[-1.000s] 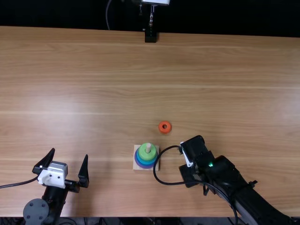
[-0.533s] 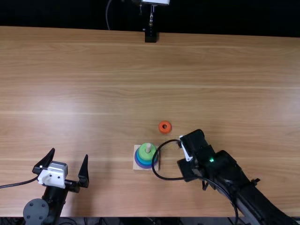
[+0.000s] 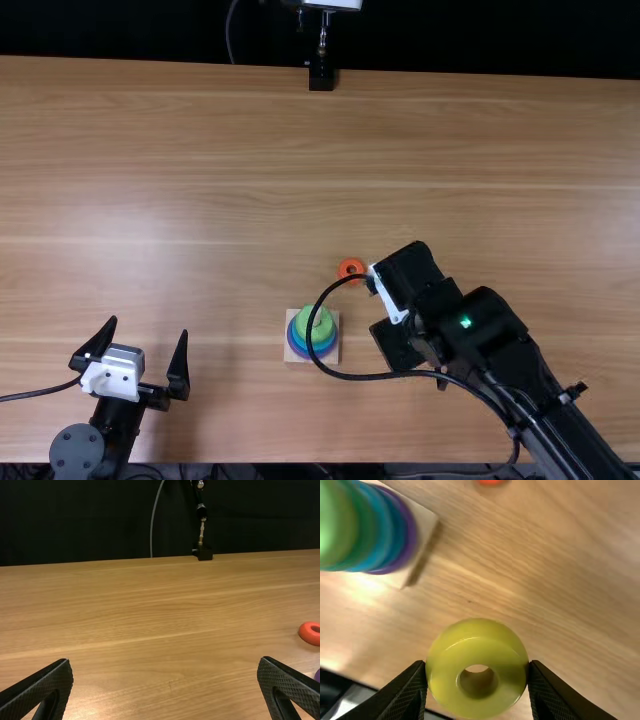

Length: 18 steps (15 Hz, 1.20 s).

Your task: Build the Hanoi tower: stack the rings onto the peg from bottom to top in this color order: purple, dark blue, light blue, dark green, light green, yellow, orange.

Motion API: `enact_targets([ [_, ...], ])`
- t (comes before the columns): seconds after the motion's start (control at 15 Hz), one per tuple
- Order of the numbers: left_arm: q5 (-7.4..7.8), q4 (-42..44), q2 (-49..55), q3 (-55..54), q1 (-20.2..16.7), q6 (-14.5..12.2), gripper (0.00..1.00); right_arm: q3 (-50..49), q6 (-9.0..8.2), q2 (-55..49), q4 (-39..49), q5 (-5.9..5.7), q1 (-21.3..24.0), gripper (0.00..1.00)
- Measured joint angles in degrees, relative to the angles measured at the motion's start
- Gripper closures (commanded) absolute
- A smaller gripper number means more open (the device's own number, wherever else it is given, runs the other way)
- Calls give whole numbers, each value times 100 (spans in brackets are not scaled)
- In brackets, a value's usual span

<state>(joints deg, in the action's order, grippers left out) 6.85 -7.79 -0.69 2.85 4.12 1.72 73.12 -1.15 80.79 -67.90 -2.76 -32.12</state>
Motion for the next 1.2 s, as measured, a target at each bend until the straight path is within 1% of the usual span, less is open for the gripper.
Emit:
enact_targets([
  [0.27,0,0,0,0,0,0,0,1108,83,195,-304,-4,-282,100],
  [0.47,-2,-2,0,0,2,2,0,1738,103,822,-518,68,-498,100],
  [0.67,2,0,2,2,0,-2,0,2328,107,1010,-671,146,-723,100],
  [0.73,0,-2,0,2,0,-2,0,2487,107,1078,-656,155,-802,100],
  [1.0,0,-2,0,0,0,0,0,2551,111,1222,-654,173,-1062,100],
  [1.2,0,0,0,0,0,0,0,2553,111,1250,-649,173,-1064,100],
])
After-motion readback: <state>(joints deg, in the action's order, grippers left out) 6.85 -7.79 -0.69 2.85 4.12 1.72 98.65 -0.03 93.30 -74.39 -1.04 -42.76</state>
